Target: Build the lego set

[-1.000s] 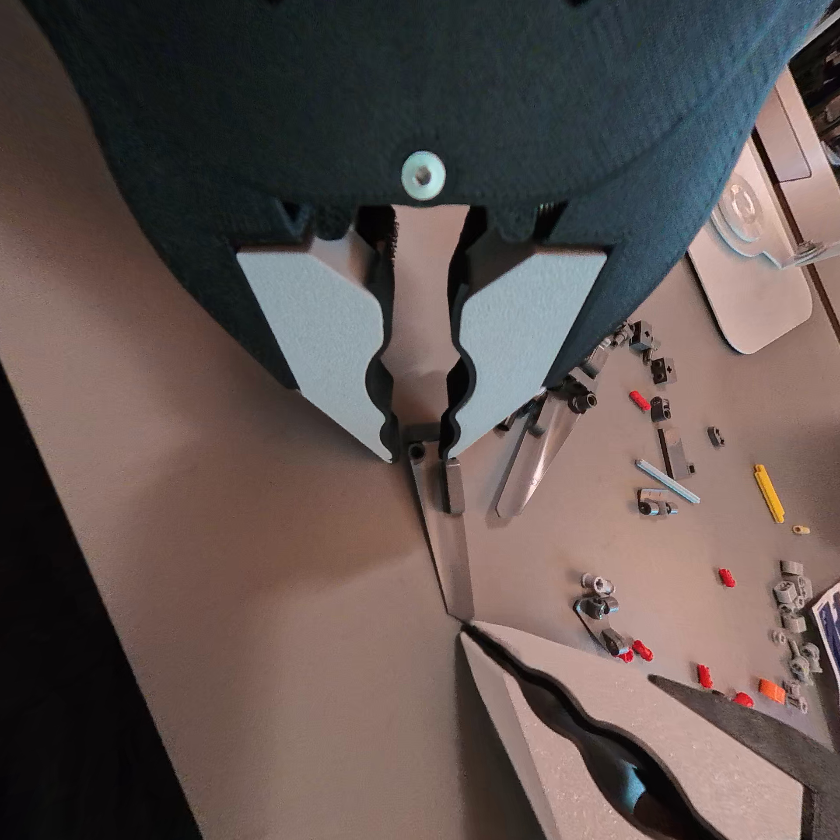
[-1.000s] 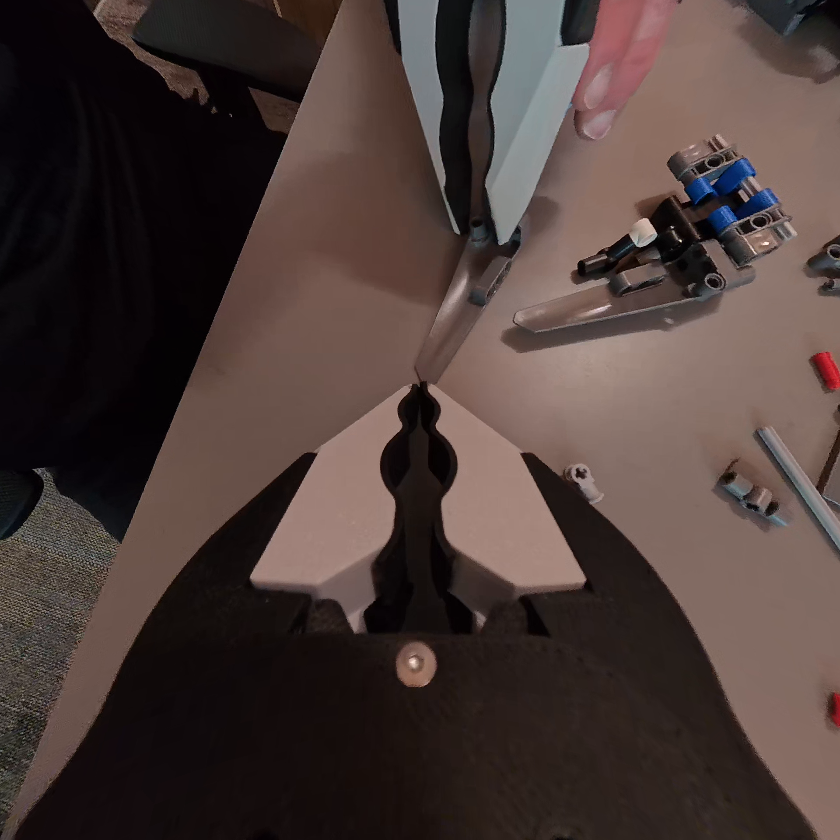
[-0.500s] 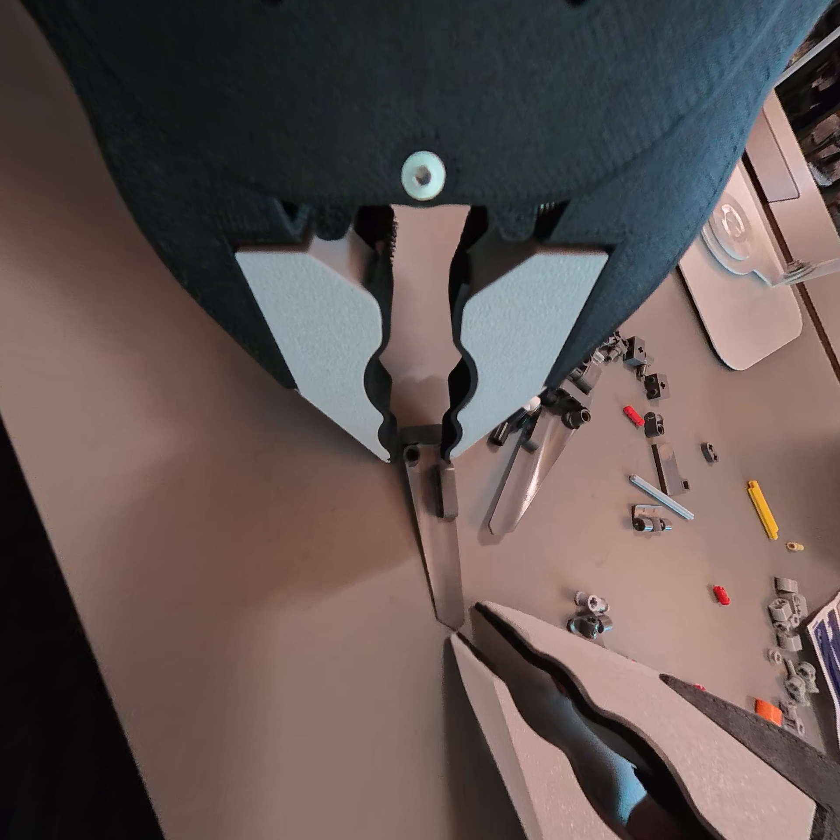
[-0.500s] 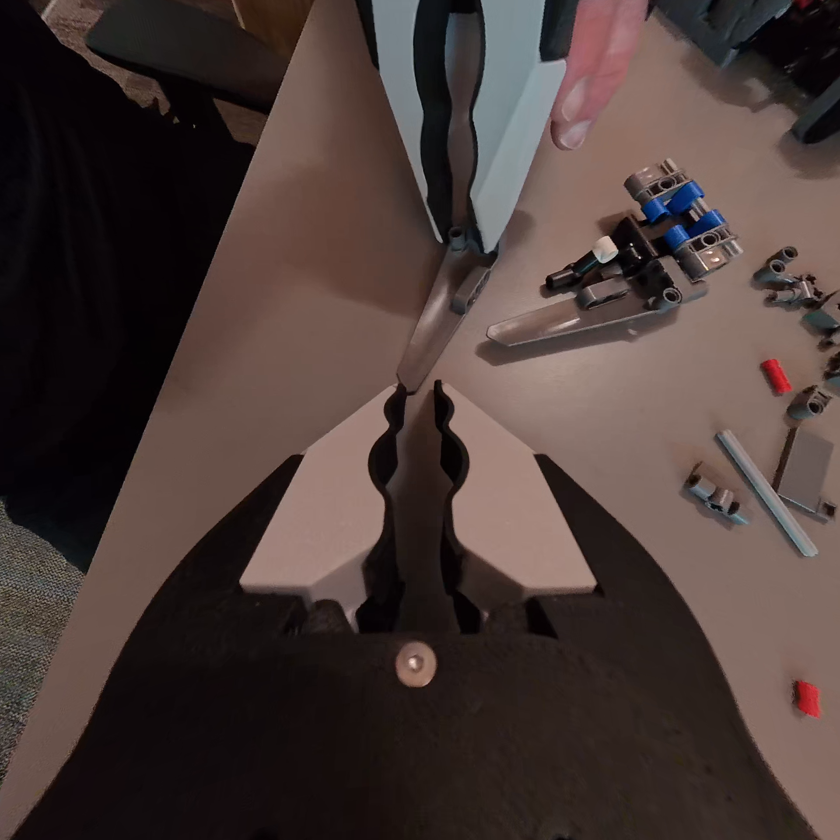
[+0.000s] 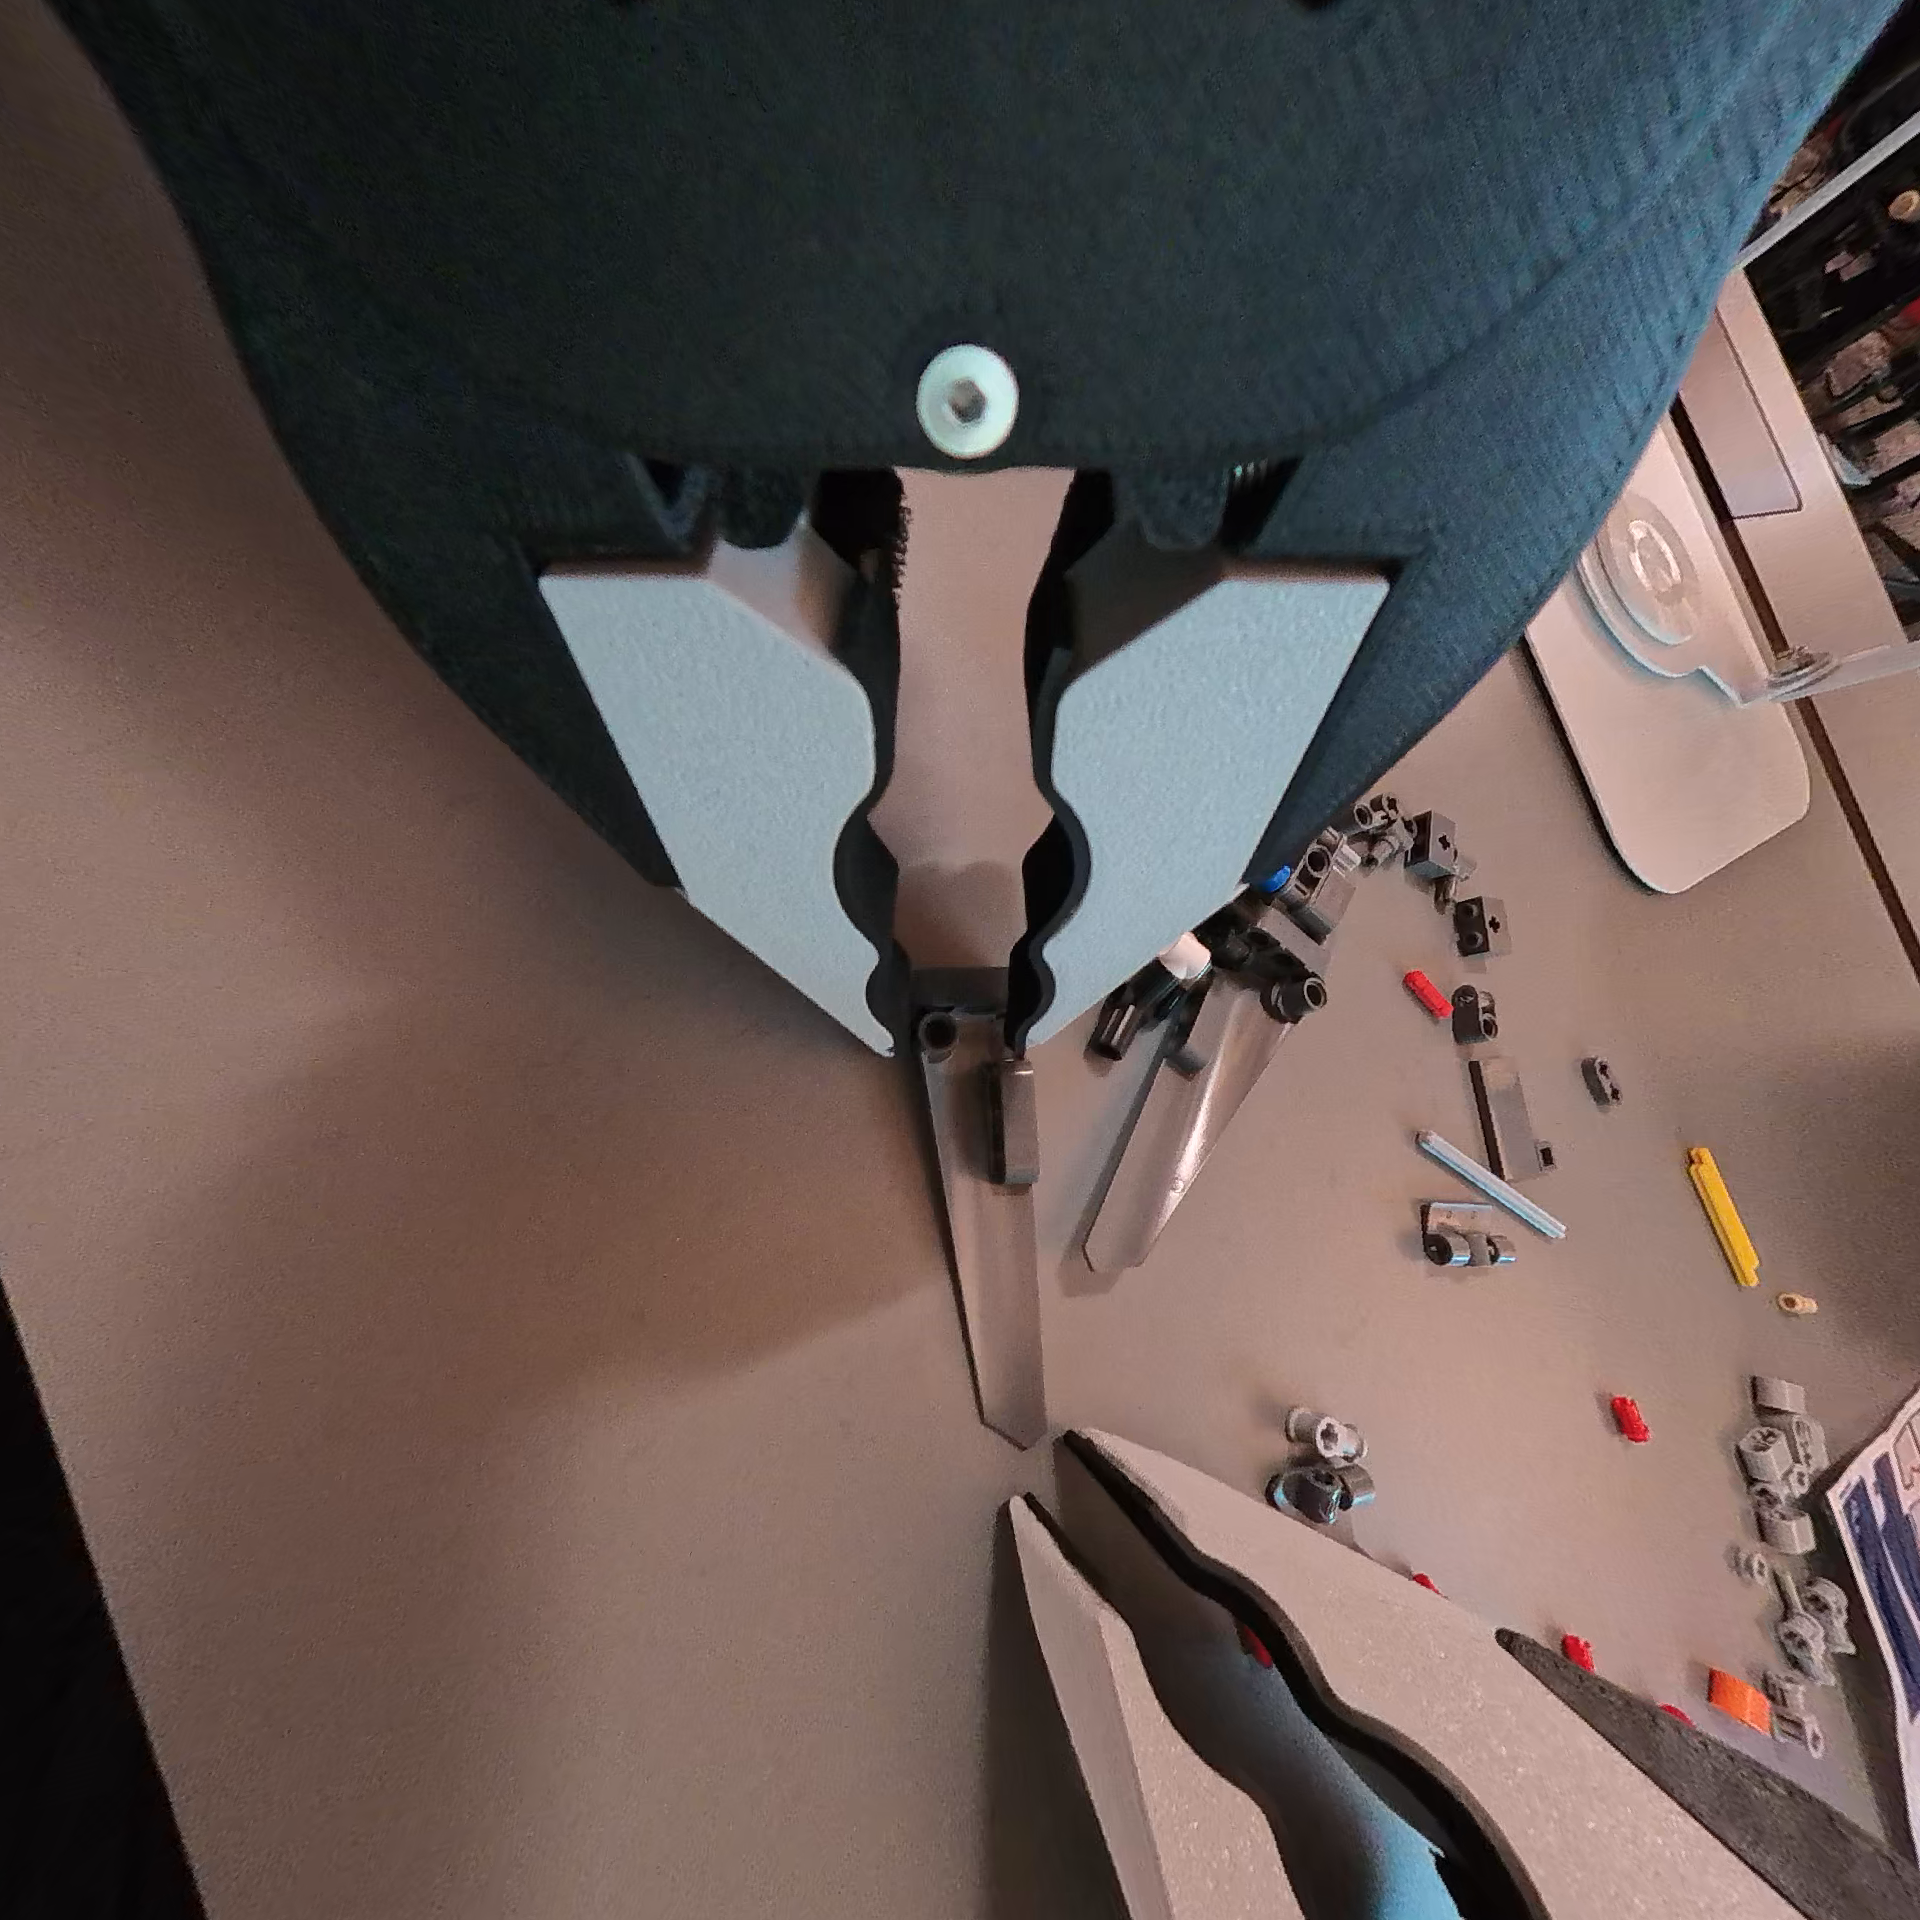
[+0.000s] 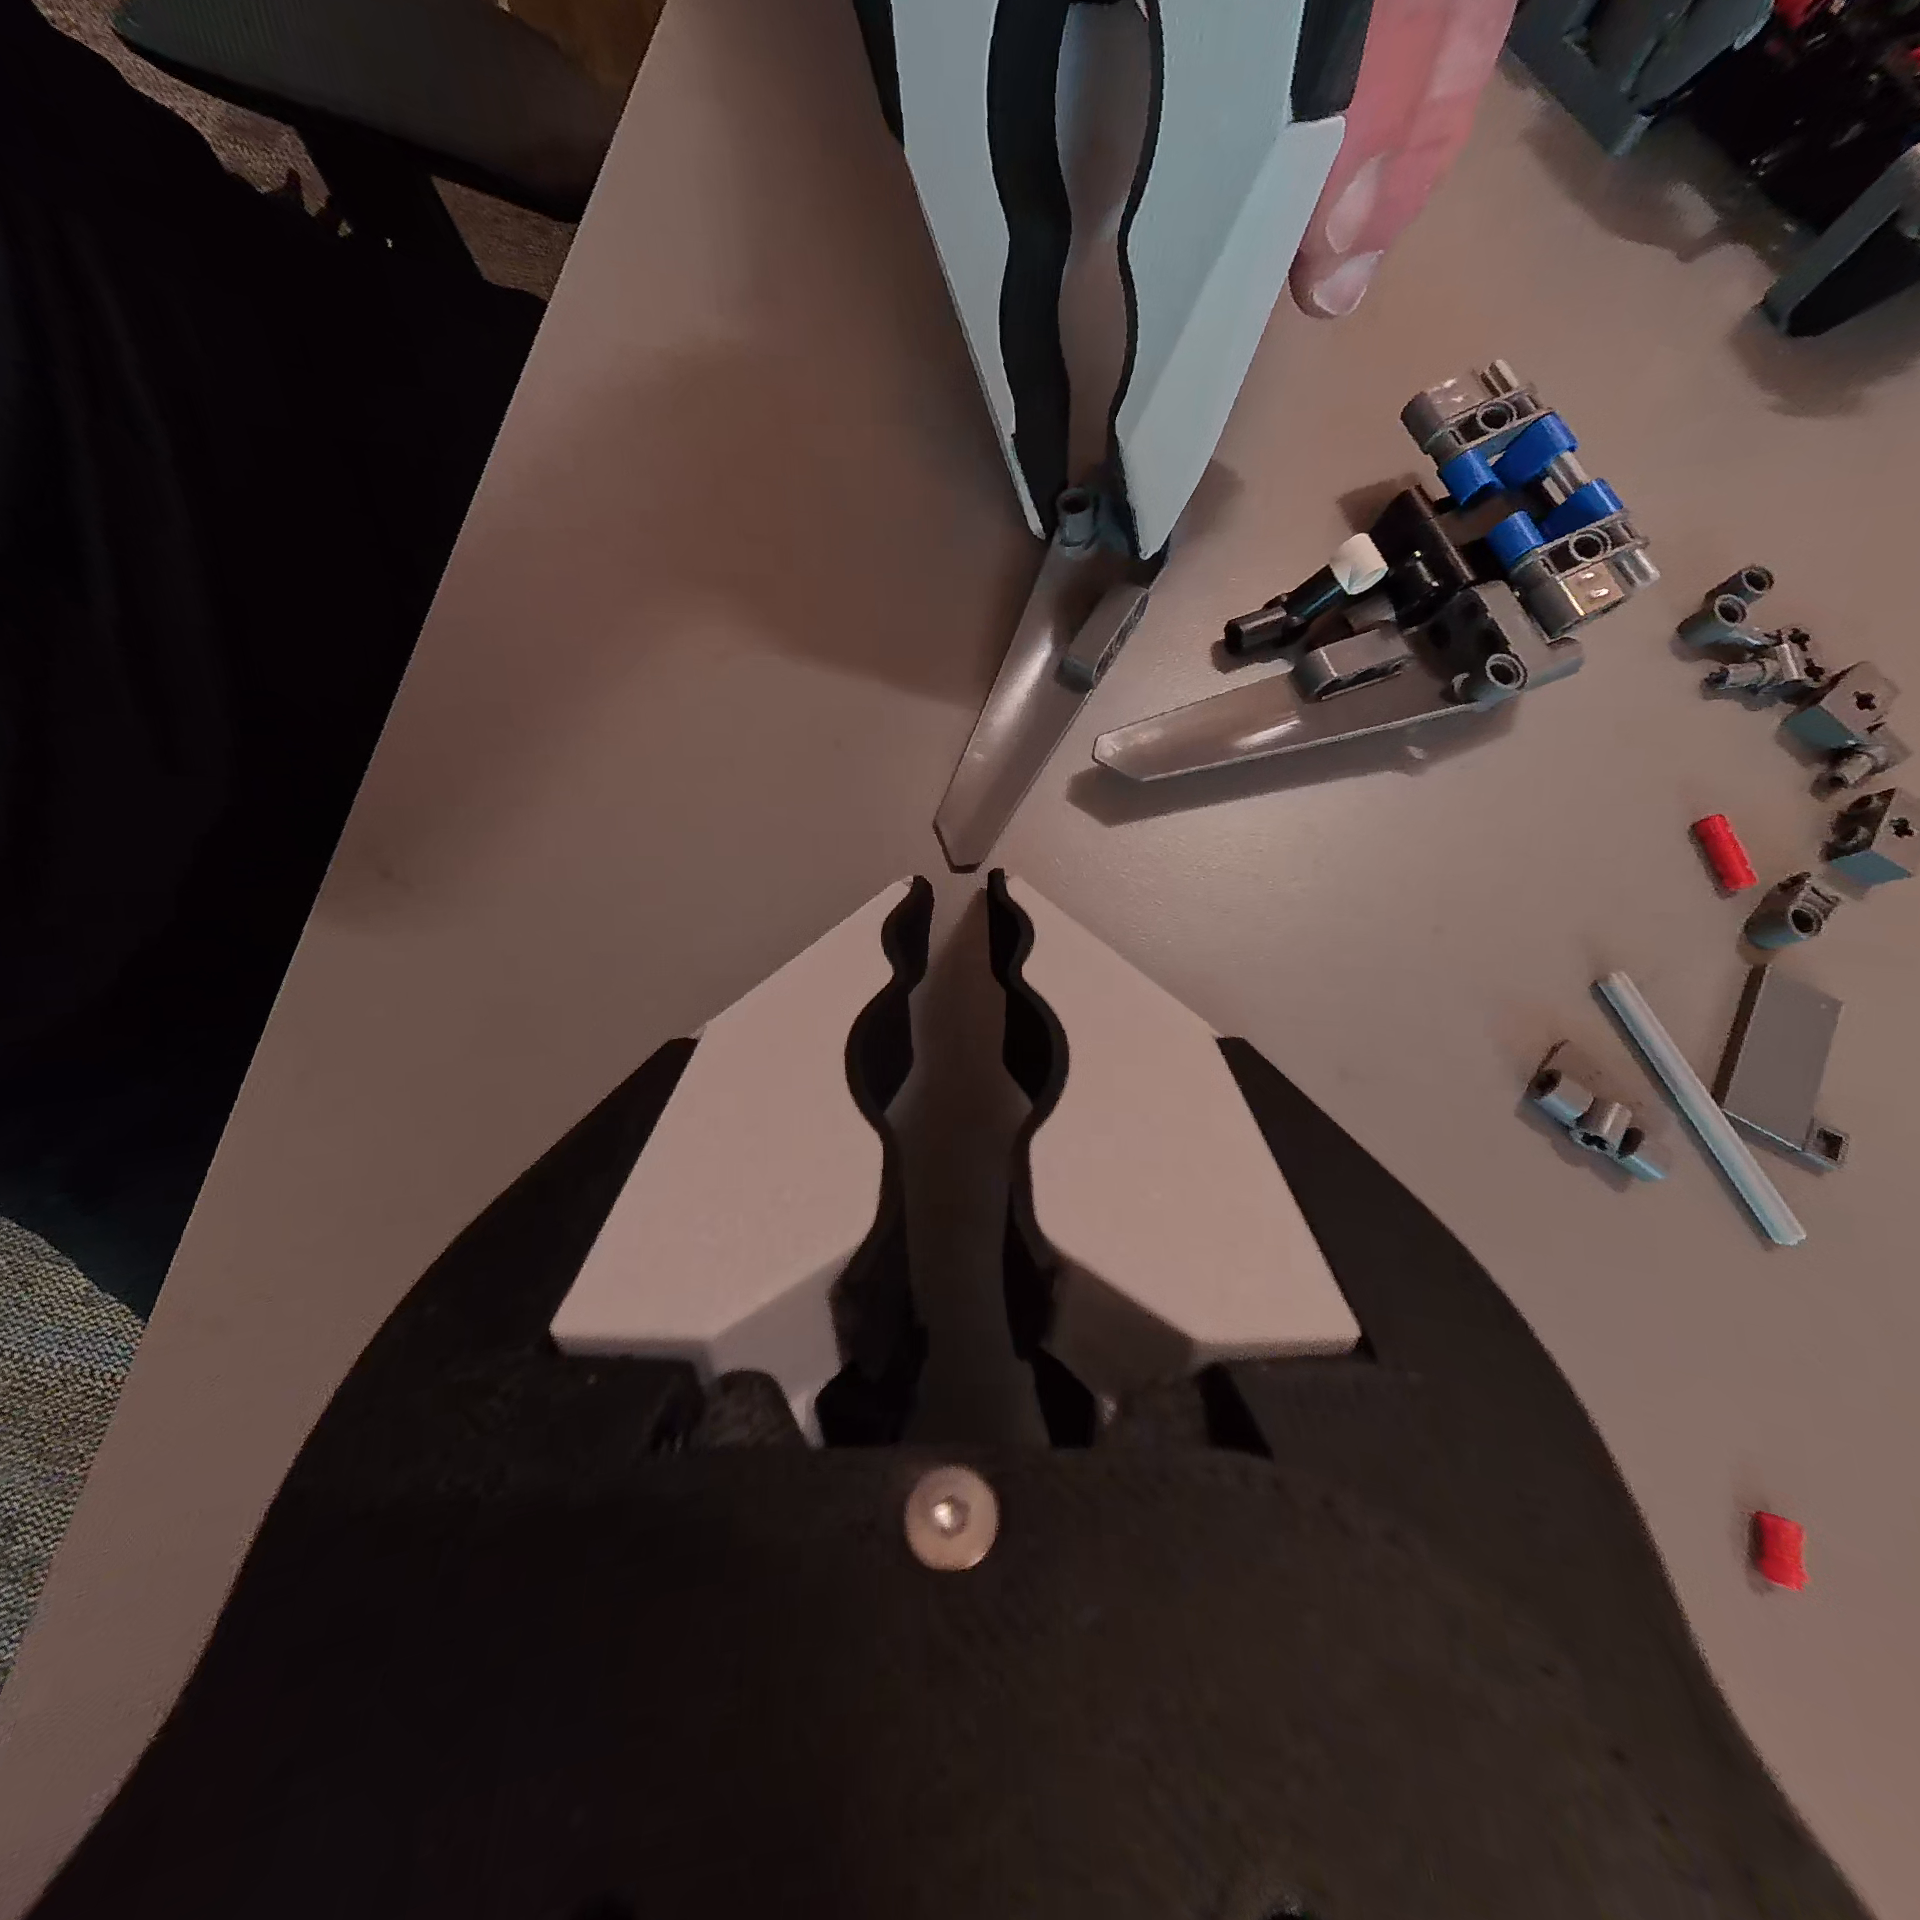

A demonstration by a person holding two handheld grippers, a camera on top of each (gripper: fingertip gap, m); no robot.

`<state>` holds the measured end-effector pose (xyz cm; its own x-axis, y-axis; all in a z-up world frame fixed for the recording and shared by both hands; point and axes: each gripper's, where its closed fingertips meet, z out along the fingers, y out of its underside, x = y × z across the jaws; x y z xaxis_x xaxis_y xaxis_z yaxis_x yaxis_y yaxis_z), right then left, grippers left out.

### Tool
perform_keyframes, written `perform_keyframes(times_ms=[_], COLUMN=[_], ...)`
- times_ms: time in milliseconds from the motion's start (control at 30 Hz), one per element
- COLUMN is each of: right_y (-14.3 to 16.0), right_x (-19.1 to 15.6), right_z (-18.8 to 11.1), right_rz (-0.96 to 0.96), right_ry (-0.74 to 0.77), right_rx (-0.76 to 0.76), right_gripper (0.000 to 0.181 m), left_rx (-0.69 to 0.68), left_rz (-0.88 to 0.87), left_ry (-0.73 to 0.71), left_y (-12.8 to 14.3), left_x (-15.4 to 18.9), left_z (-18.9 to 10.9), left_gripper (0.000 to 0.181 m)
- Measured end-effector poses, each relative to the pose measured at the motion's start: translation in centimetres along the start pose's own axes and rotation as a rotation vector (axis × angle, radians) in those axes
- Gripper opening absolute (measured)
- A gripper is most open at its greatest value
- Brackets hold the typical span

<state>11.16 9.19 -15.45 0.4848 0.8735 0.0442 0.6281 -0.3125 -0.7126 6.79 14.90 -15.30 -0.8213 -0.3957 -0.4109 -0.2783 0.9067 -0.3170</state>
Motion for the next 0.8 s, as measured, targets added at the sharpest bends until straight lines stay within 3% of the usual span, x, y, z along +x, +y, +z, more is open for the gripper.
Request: perform_keyframes(times_ms=[800], right_y=[0.1], right_x=[0.4], right_z=[-0.2], right_rz=[-0.001], right_ry=[0.022], right_rx=[-0.001], right_gripper=[0.008], left_rx=[-0.112], left_rz=[-0.025], left_ry=[-0.098], left_y=[2.9], left_x=[-2.0], left_z=[-0.5], left_gripper=[0.016])
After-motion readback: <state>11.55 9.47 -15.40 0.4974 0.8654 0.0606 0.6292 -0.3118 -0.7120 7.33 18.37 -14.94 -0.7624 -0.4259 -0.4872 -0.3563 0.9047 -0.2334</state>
